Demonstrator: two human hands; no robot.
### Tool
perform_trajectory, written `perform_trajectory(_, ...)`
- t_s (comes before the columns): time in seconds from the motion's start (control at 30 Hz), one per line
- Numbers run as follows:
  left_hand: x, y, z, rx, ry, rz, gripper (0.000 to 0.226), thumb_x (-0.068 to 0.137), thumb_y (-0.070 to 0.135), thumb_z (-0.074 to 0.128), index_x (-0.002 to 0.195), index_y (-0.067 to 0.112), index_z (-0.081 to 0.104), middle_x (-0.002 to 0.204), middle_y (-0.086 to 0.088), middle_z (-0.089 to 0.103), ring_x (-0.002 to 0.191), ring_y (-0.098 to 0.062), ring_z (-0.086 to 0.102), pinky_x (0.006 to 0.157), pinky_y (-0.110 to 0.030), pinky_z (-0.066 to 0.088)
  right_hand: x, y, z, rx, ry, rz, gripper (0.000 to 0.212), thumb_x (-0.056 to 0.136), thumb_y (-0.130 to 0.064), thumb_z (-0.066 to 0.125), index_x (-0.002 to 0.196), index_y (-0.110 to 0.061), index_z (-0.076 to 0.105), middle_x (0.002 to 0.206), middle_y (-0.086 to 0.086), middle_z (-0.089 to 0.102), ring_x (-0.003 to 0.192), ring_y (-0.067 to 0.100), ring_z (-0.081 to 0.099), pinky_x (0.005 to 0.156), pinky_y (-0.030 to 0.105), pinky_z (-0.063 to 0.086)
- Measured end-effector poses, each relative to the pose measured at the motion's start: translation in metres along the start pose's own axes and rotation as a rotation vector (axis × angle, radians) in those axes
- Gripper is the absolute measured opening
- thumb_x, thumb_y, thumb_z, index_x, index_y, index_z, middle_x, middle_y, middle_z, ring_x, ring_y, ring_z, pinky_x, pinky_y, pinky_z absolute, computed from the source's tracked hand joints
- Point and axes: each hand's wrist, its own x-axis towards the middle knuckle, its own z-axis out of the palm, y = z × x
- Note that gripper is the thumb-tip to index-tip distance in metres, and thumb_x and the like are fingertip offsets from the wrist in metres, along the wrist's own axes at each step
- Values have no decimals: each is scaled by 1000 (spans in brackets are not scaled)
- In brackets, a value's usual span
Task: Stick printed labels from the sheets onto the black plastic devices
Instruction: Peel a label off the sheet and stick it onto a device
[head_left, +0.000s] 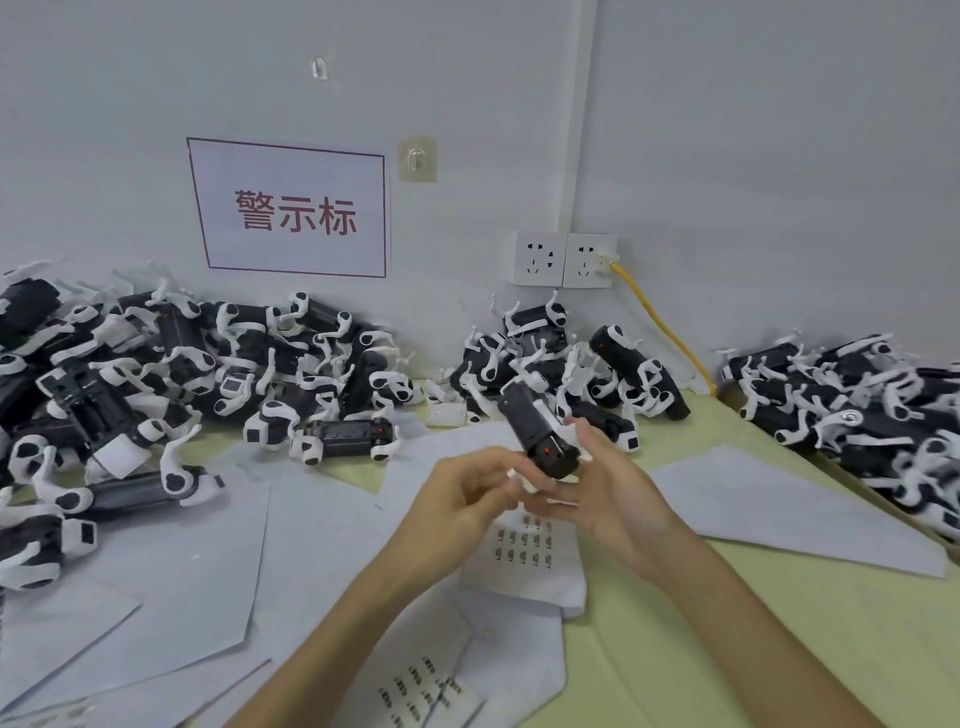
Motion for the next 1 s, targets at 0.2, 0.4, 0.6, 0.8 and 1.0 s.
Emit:
perform_trajectory(0.2,1,-1,-2,169,128,-16,52,89,-23,46,95,18,78,102,2,79,105,-15,71,95,-32,54,2,4,4,-138,164,-82,92,74,-42,84,150,-35,32,118,12,74,104,31,73,91,40,51)
perform_trajectory(0.4,1,-1,-2,0,187,-64,49,82,-26,46,89,10,78,99,-4,79,101,-19,72,87,-29,55,-1,3,6,-109,161,-237,87,74,-26,76,150,-31,35,117,14,73,108,29,71,103,43,51)
perform_trajectory(0.6,1,-1,-11,-263,240,-151,38,87,-18,48,93,8,76,109,-11,78,106,-29,73,90,-36,56,1,-3,-2,-105,225,-305,85,70,-20,76,146,-31,41,109,0,74,105,18,69,95,35,49)
perform_trajectory(0.8,2,2,-18,-124,656,4,29,88,16,70,116,15,65,114,-2,74,102,-24,70,88,-41,55,0,-3,-12,-218,281,-371,100,57,-21,87,145,-41,43,123,6,70,118,28,63,107,43,47)
perform_trajectory(1.0,2,4,-22,-116,535,-88,73,70,57,73,135,29,54,131,16,61,116,1,61,101,-30,47,1,-3,-11,-193,147,-342,87,68,-10,78,145,-31,43,114,4,73,110,22,66,99,35,47)
